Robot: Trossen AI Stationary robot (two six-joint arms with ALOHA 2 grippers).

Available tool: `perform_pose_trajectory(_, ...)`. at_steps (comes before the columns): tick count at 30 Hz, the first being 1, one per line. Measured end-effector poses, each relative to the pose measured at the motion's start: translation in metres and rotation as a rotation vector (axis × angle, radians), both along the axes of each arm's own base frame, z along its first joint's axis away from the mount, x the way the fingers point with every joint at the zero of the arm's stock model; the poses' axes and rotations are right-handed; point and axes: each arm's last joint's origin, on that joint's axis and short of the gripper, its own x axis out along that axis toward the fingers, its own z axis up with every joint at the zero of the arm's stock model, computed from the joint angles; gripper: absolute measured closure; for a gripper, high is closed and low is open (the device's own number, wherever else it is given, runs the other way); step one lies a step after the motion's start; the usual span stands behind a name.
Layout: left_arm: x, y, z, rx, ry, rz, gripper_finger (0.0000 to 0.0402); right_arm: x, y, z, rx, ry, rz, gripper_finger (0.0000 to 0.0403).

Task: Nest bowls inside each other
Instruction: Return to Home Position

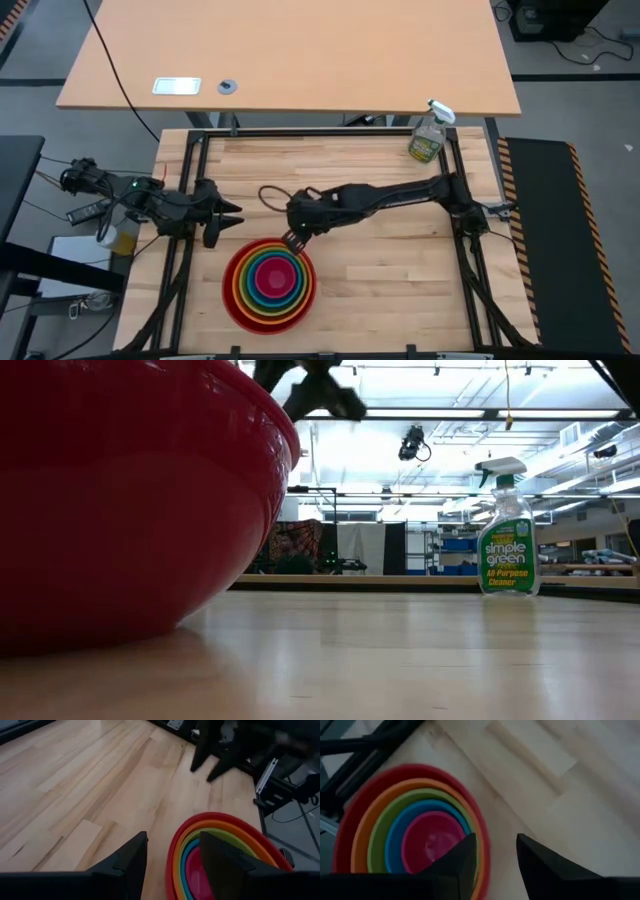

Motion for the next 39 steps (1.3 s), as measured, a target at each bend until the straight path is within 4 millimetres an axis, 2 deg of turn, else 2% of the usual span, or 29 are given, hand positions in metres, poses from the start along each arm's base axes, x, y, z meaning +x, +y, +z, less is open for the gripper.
perform_pose_trajectory(8, -0.005, 0.002, 0.012, 0.077, -0.118, -0.056, 0.0221, -0.007, -0.031, 0.004, -0.063, 0.067, 0.021, 0.0266)
perform_pose_trajectory(12, -0.014, 0.007, 0.017, 0.095, -0.187, -0.015, 0.0221, -0.007, -0.042, 0.004, -0.087, 0.070, 0.039, 0.0274)
perform_pose_trajectory(18, -0.027, 0.014, -0.001, 0.069, -0.234, 0.046, 0.0221, -0.015, -0.060, -0.002, -0.133, 0.182, 0.094, 0.0281)
perform_pose_trajectory(23, -0.035, 0.017, -0.015, -0.010, -0.268, 0.088, 0.0221, -0.021, -0.078, -0.020, -0.147, 0.266, 0.118, 0.0282)
perform_pose_trajectory(28, -0.042, 0.022, -0.024, -0.044, -0.317, 0.164, 0.0221, -0.028, -0.100, -0.040, -0.087, 0.263, 0.152, 0.0284)
perform_pose_trajectory(33, -0.046, 0.025, -0.034, -0.077, -0.348, 0.230, 0.0221, -0.052, -0.118, -0.047, -0.043, 0.172, 0.110, 0.0290)
perform_pose_trajectory(39, -0.046, 0.027, -0.042, -0.080, -0.354, 0.298, 0.0221, -0.100, -0.138, -0.054, -0.003, 0.050, 0.014, 0.0295)
